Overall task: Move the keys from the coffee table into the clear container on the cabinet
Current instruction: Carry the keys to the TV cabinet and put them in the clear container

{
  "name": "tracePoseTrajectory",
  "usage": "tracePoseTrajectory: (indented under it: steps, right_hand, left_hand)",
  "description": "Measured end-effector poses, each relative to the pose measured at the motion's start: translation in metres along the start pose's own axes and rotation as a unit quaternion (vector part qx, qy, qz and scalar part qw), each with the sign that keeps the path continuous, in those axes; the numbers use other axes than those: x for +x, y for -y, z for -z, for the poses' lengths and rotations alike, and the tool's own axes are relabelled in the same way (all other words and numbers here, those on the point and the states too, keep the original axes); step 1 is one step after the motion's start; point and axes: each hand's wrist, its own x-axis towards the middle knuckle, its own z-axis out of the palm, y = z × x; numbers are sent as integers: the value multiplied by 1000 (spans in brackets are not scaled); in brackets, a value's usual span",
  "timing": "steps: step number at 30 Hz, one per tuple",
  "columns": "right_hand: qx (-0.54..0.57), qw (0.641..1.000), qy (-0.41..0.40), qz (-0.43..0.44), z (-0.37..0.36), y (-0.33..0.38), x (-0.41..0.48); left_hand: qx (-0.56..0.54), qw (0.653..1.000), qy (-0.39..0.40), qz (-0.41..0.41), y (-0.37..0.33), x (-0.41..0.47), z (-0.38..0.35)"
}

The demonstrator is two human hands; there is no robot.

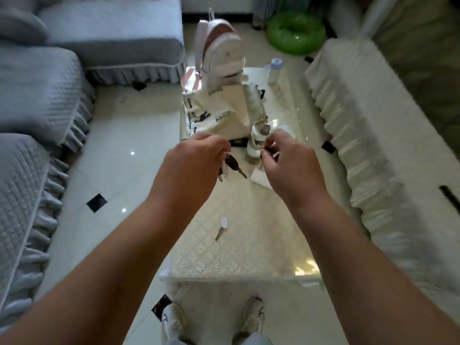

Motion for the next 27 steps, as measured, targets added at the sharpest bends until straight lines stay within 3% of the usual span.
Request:
tracePoseTrajectory:
  steps: [6,11,16,27]
  right_hand:
    - [35,995,-84,29,122,54,3]
    - [67,995,-65,23,191,75,-8]
    - [62,997,-32,22,223,84,-19]
    - [6,997,-71,20,239,109,-39]
  left_hand:
    - [4,1000,-20,-21,-75,39,95]
    - [13,1000,-13,6,-124,46,142]
    - [8,1000,-13,-1,-142,42,177]
    - [-23,1000,-10,11,-138,38,194]
